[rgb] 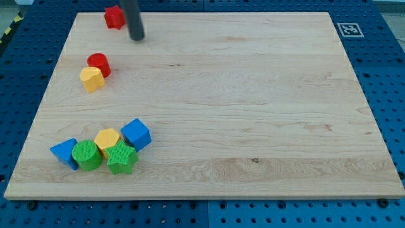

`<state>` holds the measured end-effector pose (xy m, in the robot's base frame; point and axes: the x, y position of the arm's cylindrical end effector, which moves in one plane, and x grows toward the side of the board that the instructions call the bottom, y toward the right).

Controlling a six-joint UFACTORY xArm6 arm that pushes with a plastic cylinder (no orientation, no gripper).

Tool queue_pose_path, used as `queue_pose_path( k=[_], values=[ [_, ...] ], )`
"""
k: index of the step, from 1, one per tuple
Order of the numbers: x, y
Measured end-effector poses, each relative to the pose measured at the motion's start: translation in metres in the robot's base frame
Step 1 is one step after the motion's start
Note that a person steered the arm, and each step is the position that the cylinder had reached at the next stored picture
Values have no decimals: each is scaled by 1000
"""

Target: Move your arm towards the bottom center

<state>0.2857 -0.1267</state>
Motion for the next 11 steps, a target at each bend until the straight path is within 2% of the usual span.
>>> queue_pose_path(
  k=[1,5,7,9,10,11],
  values=[
    [27,13],
    [29,13],
    [39,-29],
    [106,59],
    [166,111],
    [248,140]
  ],
)
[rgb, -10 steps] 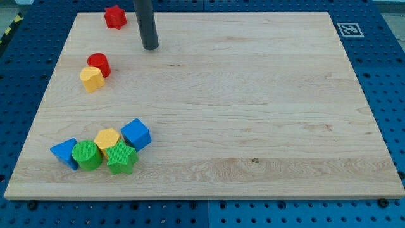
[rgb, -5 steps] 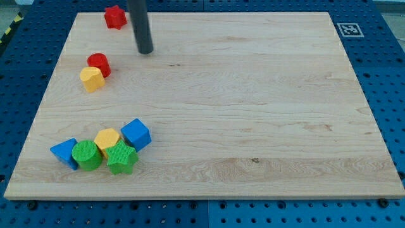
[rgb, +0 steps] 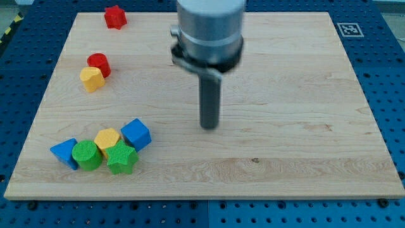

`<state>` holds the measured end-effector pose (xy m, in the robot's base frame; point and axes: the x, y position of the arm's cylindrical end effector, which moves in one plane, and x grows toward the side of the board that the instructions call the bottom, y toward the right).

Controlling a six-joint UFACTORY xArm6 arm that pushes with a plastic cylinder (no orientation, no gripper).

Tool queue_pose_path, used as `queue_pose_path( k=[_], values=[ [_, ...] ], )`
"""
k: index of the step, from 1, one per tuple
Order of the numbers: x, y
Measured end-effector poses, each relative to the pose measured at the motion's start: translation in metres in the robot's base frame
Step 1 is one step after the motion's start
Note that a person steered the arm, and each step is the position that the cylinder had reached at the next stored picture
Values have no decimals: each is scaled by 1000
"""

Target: Move your arm towards the bottom center

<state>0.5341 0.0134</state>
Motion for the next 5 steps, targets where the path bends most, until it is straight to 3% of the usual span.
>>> queue_pose_path(
  k=[1,5],
  values=[
    [84,1],
    [84,-36]
  ],
)
